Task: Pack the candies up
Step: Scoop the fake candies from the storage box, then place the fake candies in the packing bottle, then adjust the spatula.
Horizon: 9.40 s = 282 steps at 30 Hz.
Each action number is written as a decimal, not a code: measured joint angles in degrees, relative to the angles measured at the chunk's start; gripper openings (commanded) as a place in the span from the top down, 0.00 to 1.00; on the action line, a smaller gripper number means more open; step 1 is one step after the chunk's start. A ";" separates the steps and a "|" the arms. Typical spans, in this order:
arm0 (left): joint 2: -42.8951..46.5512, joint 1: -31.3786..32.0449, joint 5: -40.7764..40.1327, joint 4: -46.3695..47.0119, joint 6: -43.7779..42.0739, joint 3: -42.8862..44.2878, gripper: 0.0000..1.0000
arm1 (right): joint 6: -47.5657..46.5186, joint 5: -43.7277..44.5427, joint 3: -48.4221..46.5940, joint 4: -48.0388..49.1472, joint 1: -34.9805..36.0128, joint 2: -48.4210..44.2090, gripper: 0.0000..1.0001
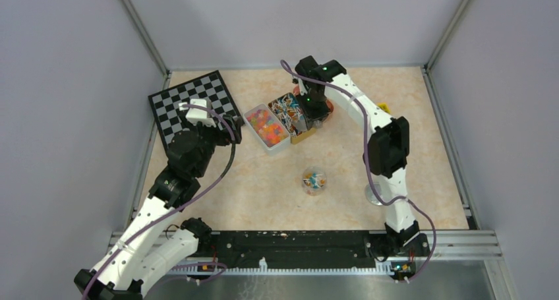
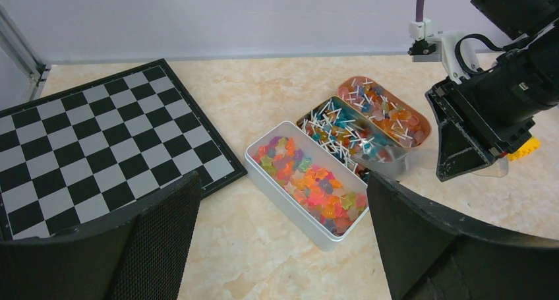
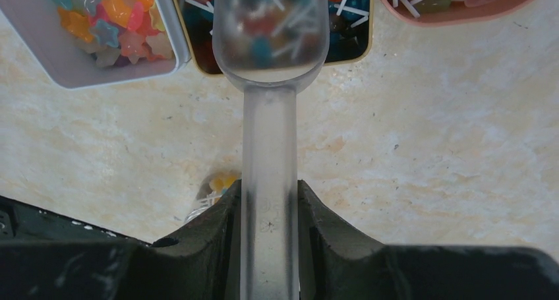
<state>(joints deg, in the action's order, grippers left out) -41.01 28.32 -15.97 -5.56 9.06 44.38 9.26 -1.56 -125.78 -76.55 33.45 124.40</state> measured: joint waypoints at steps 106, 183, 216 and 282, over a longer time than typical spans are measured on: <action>-0.02 0.00 -0.20 0.02 -0.02 -0.02 0.01 | -21.77 -5.81 65.75 62.10 -1.49 -43.56 1.00; -0.79 0.26 -0.20 0.02 0.02 -0.02 0.01 | -45.29 0.42 66.38 4.07 4.83 -66.12 1.00; -0.76 0.26 -0.17 0.02 0.00 -0.02 0.01 | -42.45 3.08 61.09 1.14 7.30 -61.05 1.00; -11.52 1.49 29.07 3.85 -0.90 -0.98 0.01 | -22.67 -16.83 63.10 44.96 8.17 -73.31 1.00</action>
<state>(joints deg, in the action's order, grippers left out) -52.53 29.80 13.10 -1.72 8.16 43.40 -13.41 -18.39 -62.67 -31.59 41.63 51.09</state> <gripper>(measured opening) 0.986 0.287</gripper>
